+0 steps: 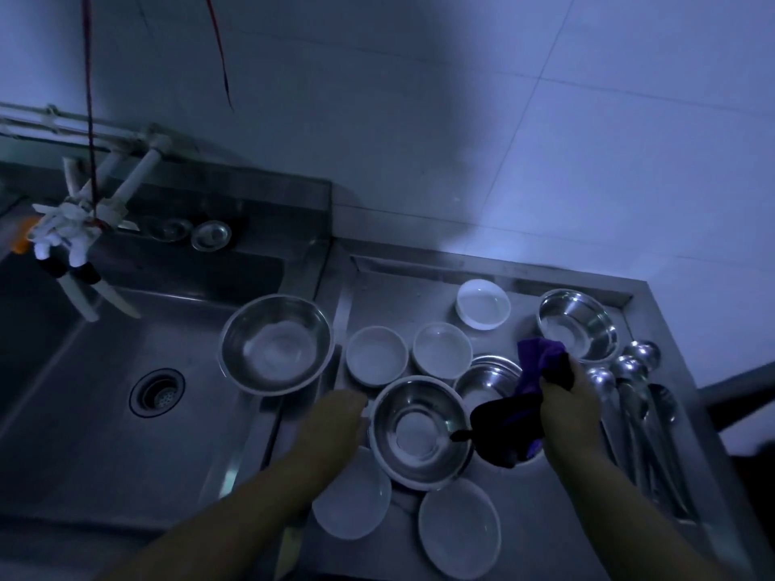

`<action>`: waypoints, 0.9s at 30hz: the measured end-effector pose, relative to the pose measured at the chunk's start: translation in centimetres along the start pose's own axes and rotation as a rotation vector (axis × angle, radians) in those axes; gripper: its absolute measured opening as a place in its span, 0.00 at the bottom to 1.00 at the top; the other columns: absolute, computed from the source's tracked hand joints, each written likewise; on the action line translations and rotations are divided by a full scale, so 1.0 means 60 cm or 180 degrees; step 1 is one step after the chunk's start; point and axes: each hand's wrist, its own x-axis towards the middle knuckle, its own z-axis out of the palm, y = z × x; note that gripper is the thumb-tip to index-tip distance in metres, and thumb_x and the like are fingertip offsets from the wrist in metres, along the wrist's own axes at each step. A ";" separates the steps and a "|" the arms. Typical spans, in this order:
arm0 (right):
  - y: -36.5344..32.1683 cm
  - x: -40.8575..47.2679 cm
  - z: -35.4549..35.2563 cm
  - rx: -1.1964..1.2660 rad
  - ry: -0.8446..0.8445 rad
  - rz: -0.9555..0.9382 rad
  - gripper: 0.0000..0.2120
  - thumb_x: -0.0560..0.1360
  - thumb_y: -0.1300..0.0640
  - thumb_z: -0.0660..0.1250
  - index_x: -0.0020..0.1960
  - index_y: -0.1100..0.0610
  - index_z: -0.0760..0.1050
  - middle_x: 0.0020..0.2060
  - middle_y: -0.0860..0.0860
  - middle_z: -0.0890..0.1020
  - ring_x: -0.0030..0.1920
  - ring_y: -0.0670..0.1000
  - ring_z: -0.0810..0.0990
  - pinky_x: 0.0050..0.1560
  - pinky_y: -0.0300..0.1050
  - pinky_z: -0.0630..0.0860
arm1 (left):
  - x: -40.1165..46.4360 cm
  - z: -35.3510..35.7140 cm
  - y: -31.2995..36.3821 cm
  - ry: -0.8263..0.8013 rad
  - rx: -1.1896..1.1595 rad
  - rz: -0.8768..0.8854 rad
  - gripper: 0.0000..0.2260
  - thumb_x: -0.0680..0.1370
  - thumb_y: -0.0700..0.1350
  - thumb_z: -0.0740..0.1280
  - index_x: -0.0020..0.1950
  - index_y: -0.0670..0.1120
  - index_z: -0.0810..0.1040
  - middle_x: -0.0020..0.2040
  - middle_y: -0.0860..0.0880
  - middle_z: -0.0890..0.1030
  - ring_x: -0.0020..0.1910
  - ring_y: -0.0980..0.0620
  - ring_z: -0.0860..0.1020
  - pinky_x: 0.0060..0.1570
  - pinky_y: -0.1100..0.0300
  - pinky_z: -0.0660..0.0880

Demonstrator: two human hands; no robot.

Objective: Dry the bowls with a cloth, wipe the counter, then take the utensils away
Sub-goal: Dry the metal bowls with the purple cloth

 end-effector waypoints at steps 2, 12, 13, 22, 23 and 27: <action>0.002 -0.005 -0.011 0.0029 0.0112 -0.0034 0.17 0.72 0.67 0.61 0.52 0.49 0.77 0.38 0.47 0.78 0.35 0.45 0.75 0.35 0.38 0.69 | -0.002 0.024 0.021 -0.0618 -0.0281 -0.0752 0.10 0.76 0.49 0.64 0.38 0.44 0.73 0.45 0.43 0.79 0.41 0.48 0.76 0.37 0.59 0.68; 0.036 -0.023 -0.088 0.0036 0.0385 0.0075 0.18 0.74 0.68 0.60 0.57 0.52 0.77 0.41 0.51 0.79 0.39 0.51 0.76 0.38 0.43 0.71 | 0.021 0.066 0.057 -0.0635 -0.0628 -0.1520 0.12 0.76 0.54 0.61 0.44 0.46 0.75 0.49 0.46 0.81 0.45 0.47 0.77 0.39 0.59 0.70; 0.037 -0.024 -0.096 0.0032 0.0356 0.0059 0.18 0.74 0.68 0.60 0.56 0.51 0.77 0.40 0.50 0.79 0.38 0.50 0.76 0.37 0.42 0.71 | 0.023 0.064 0.064 -0.0562 -0.0662 -0.1529 0.12 0.76 0.53 0.61 0.44 0.46 0.75 0.49 0.46 0.81 0.46 0.47 0.78 0.40 0.59 0.71; 0.028 -0.027 -0.162 0.0035 0.0001 -0.0010 0.20 0.73 0.70 0.60 0.62 0.56 0.74 0.48 0.57 0.80 0.41 0.53 0.77 0.39 0.42 0.71 | 0.001 -0.019 0.151 0.0681 -0.0687 -0.0943 0.17 0.75 0.39 0.63 0.31 0.50 0.59 0.32 0.48 0.71 0.36 0.43 0.74 0.32 0.56 0.60; 0.027 -0.028 -0.173 0.0012 -0.0067 -0.0032 0.21 0.74 0.70 0.60 0.63 0.56 0.74 0.50 0.59 0.80 0.42 0.54 0.77 0.39 0.42 0.71 | -0.005 -0.030 0.160 0.0817 -0.0617 -0.0839 0.17 0.75 0.38 0.63 0.31 0.50 0.60 0.32 0.48 0.71 0.36 0.42 0.75 0.32 0.56 0.60; 0.018 -0.037 -0.210 0.0158 -0.0286 -0.0169 0.21 0.74 0.71 0.60 0.64 0.57 0.74 0.51 0.60 0.80 0.46 0.55 0.77 0.47 0.47 0.72 | -0.041 -0.072 0.205 0.1353 -0.0145 -0.0183 0.12 0.71 0.40 0.57 0.31 0.37 0.73 0.30 0.38 0.76 0.28 0.41 0.76 0.25 0.54 0.71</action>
